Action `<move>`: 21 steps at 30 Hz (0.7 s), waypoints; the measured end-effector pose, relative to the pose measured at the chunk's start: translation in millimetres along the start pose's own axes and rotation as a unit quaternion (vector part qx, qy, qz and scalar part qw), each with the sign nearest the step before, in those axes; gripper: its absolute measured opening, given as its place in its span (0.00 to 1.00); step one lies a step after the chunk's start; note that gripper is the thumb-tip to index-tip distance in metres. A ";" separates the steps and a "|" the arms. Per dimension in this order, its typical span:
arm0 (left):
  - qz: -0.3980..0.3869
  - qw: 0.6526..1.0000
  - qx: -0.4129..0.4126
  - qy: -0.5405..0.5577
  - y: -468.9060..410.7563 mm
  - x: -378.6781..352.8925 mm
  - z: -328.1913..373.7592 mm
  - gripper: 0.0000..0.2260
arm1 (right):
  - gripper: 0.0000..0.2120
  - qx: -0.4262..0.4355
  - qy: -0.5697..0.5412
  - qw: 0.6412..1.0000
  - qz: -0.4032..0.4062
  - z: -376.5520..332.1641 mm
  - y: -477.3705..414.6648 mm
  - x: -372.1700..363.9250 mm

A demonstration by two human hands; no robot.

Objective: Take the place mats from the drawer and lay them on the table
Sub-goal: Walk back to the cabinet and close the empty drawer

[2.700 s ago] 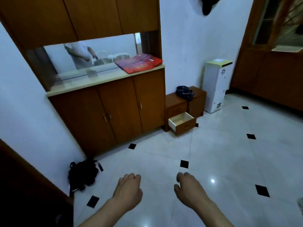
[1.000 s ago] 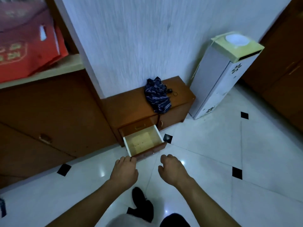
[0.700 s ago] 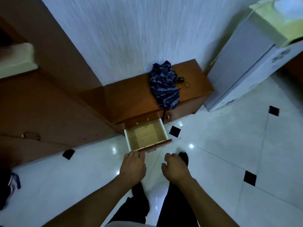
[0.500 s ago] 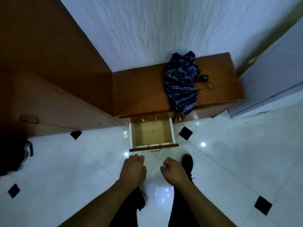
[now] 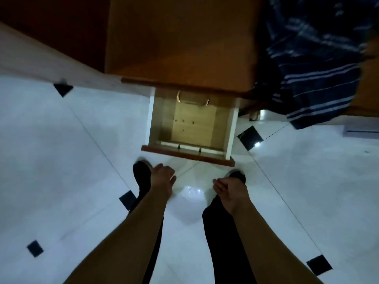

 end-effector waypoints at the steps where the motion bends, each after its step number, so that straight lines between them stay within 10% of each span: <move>1: 0.000 0.999 0.011 0.043 -14.9 -1.5 -1.6 0.11 | 0.11 -0.010 -0.017 1.000 0.006 3.8 -13.0 -2.2; 8: -0.057 0.970 0.014 0.234 -64.6 -7.1 10.9 0.09 | 0.07 0.007 -0.114 0.993 0.008 2.8 -62.9 -30.7; 13: -0.076 0.984 0.004 0.164 -73.8 -7.7 28.8 0.08 | 0.23 0.061 -0.121 0.990 0.050 -18.5 -74.5 -54.1; 21: -0.043 0.998 -0.024 0.033 -97.6 -33.5 61.8 0.05 | 0.12 0.093 -0.082 0.991 0.044 -51.2 -89.9 -81.2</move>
Point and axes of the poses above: each hand's wrist, its own y-axis away from the middle knuckle, its own x-axis out of the back of the hand, z = x × y, the point moved 1 cm from there along -y, towards the middle knuckle, and after that the axes turned 11 degrees about -z, right-handed, at the moved point
